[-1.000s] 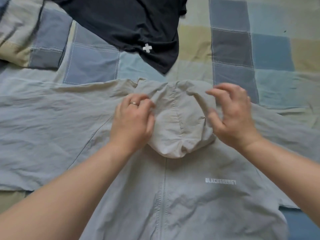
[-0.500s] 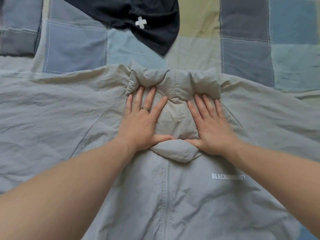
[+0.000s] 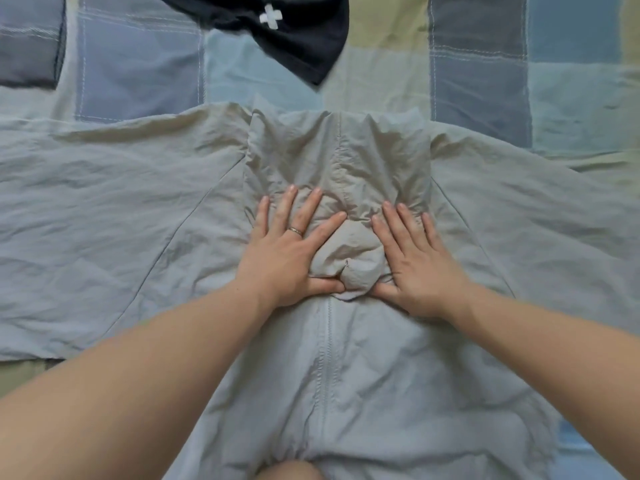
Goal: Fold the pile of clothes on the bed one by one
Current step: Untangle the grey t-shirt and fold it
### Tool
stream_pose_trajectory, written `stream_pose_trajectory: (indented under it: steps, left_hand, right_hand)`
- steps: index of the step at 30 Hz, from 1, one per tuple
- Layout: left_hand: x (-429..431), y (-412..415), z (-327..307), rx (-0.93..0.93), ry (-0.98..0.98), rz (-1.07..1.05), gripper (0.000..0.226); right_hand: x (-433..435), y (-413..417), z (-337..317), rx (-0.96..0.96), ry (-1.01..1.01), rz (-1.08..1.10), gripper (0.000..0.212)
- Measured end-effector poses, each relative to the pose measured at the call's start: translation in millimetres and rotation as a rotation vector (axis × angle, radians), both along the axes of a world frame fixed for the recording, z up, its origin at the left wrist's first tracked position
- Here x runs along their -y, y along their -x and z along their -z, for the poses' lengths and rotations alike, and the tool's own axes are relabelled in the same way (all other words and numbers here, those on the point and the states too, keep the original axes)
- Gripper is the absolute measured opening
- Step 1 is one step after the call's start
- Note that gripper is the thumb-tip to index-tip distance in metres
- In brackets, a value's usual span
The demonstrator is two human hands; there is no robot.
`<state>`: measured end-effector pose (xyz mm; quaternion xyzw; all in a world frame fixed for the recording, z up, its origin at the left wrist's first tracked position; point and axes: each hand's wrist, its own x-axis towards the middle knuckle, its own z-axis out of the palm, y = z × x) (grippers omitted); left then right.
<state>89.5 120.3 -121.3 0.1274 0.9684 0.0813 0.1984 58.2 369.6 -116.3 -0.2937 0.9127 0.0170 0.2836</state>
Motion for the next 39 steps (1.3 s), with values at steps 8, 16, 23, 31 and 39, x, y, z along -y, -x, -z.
stream_pose_trajectory:
  steps: [8, 16, 23, 31, 39]
  left_hand:
    - [-36, 10, -62, -0.006, -0.202, -0.085, 0.100]
    - [-142, 37, -109, 0.054, -0.257, 0.062, 0.088]
    - [-331, 40, -85, 0.080, -0.344, 0.179, 0.084]
    - [-526, 32, -61, 0.174, -0.623, 0.165, 0.085]
    - [-553, 14, -54, 0.255, -0.718, 0.059, 0.075]
  right_hand:
    - [-31, 0, -74, 0.083, -0.036, 0.127, 0.098]
    - [-183, -45, -146, 0.040, -0.116, 0.719, 0.084]
    - [-329, -62, -138, -0.139, -0.111, 0.973, 0.081]
    - [-455, -59, -135, -0.676, -0.381, 0.656, 0.095]
    - [-480, -7, -160, -0.770, -0.371, 0.682, 0.075]
